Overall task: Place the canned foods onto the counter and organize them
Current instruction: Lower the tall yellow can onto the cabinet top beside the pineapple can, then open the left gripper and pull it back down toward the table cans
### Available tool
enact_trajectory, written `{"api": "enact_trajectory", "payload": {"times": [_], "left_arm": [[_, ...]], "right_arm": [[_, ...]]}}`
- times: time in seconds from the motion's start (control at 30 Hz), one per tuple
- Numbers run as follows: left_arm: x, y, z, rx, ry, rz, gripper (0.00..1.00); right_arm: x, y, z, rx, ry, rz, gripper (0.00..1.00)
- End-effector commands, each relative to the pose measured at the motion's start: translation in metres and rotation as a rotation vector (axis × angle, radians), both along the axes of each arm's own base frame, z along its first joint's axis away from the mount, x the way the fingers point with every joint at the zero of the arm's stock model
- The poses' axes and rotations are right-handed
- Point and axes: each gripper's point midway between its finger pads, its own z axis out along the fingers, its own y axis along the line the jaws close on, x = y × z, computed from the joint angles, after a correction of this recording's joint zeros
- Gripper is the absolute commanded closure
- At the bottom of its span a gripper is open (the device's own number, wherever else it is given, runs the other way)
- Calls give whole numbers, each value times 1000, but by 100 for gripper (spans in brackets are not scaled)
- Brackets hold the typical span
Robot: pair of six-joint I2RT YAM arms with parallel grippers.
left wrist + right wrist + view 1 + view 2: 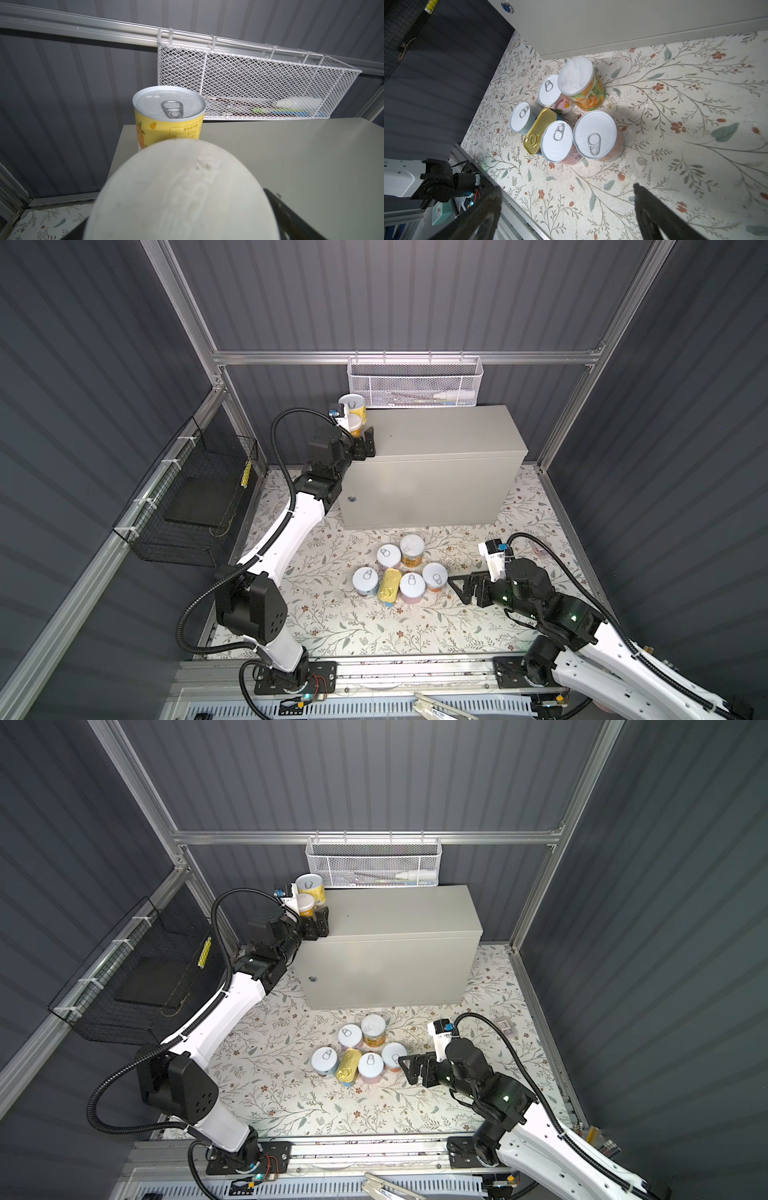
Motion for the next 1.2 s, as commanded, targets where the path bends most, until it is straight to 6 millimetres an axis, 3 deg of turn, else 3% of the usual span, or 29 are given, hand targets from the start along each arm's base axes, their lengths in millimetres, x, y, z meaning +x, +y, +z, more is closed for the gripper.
{"api": "enact_trajectory", "payload": {"times": [0.0, 0.2, 0.67, 0.8, 1.07, 1.17], "left_arm": [[-9, 3, -10, -6, 68, -8, 0], [-21, 14, -12, 2, 116, 32, 0], [-79, 43, -1, -23, 161, 73, 0], [-99, 55, -13, -20, 214, 102, 0], [-133, 69, -72, 36, 382, 117, 0], [-148, 68, -97, 41, 461, 95, 0]], "right_arm": [[2, -6, -2, -16, 1, -33, 1], [3, -8, -7, -20, 6, -43, 1], [9, -15, -8, -49, -45, -78, 1], [13, -26, -4, -46, -73, -137, 1], [9, -35, 2, 9, -157, -150, 1], [8, -35, -5, -9, -129, -154, 1]]}}
